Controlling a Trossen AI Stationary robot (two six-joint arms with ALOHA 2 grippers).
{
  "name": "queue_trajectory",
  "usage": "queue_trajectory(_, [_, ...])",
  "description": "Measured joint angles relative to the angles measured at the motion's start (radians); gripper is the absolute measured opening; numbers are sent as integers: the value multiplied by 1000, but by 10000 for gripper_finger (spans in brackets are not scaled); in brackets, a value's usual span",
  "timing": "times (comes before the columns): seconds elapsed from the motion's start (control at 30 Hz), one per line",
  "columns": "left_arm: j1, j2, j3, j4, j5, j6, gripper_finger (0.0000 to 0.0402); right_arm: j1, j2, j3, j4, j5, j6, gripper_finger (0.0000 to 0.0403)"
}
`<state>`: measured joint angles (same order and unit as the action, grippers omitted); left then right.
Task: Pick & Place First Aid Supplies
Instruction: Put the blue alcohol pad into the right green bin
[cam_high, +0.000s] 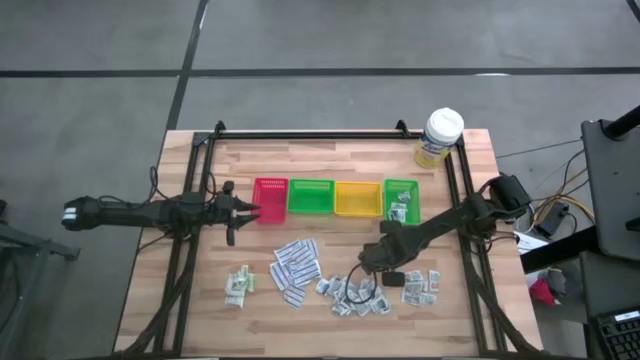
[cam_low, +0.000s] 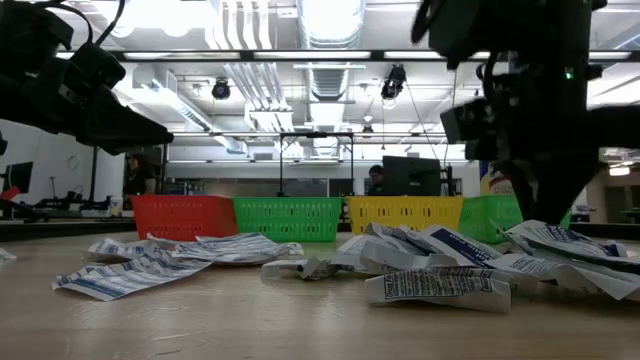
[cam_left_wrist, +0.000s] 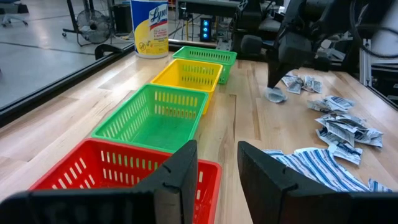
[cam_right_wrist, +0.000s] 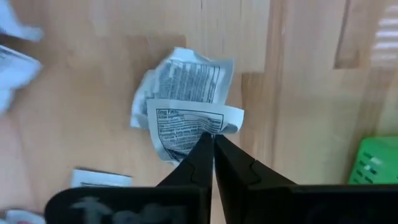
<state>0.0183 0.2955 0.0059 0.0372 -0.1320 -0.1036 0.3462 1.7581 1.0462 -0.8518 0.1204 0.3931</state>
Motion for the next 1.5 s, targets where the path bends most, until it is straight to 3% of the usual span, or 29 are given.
queue_trajectory(0.23, [0,0,0,0,0,0,113,1,-22,26,-32,2,0,8])
queue_trajectory(0.53, [0,1,0,0,0,0,113,1,-23,117,-265,25,14,8])
queue_trajectory(0.87, [0,1,0,0,0,1,113,0,-24,193,-632,269,143,8])
queue_trajectory(1.13, [0,1,0,0,0,1,113,-28,-24,188,-642,500,115,8])
queue_trajectory(1.5, [0,1,0,0,0,1,113,-159,-123,175,-623,554,4,8])
